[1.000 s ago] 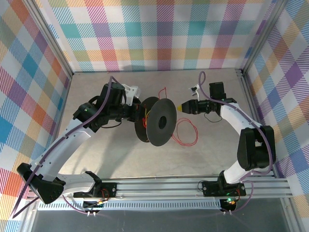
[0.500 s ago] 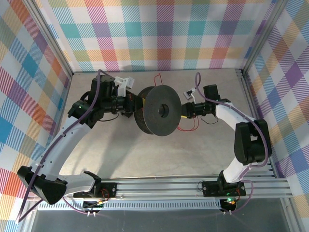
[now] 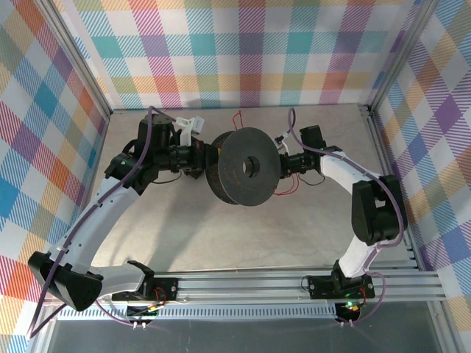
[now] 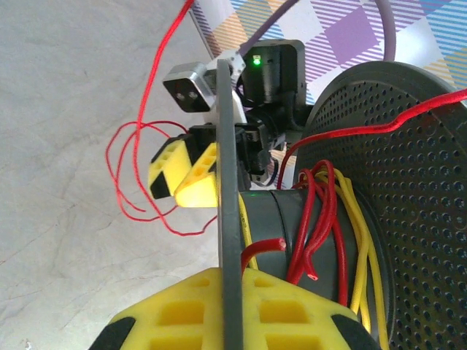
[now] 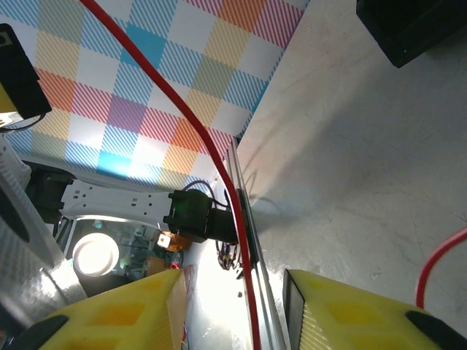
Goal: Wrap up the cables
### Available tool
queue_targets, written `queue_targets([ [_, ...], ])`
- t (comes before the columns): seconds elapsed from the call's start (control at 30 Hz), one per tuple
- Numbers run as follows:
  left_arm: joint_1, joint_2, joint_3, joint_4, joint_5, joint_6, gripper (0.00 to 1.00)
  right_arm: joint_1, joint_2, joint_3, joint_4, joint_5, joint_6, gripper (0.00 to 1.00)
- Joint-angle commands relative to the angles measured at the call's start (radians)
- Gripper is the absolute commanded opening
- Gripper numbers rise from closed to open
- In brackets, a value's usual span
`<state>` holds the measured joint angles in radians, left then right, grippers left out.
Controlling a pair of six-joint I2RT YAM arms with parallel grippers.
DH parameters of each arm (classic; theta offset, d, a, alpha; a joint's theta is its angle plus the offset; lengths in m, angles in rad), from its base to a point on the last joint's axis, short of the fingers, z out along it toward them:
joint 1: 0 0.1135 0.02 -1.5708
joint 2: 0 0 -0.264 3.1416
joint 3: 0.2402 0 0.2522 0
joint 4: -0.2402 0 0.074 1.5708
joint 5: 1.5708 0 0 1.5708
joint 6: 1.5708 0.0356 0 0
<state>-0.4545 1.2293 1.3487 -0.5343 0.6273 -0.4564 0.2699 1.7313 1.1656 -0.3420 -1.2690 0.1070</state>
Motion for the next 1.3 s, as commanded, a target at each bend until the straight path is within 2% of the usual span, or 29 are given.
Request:
queue_targets([
  [0.0, 0.014, -0.022, 0.010, 0.102, 0.062, -0.026, 0.00, 0.023, 0.027, 0.035, -0.042, -0.034, -0.041, 0.39],
  [0.27, 0.025, -0.036, 0.003, 0.110, 0.069, -0.029, 0.00, 0.029, 0.054, 0.024, -0.046, -0.021, -0.035, 0.38],
  [0.93, 0.030, -0.044, -0.042, 0.196, 0.104, -0.067, 0.00, 0.099, 0.136, 0.041, 0.000, -0.105, 0.010, 0.36],
  [1.27, 0.044, -0.056, -0.081, 0.266, 0.127, -0.107, 0.00, 0.124, 0.132, 0.022, 0.084, -0.182, 0.069, 0.41],
])
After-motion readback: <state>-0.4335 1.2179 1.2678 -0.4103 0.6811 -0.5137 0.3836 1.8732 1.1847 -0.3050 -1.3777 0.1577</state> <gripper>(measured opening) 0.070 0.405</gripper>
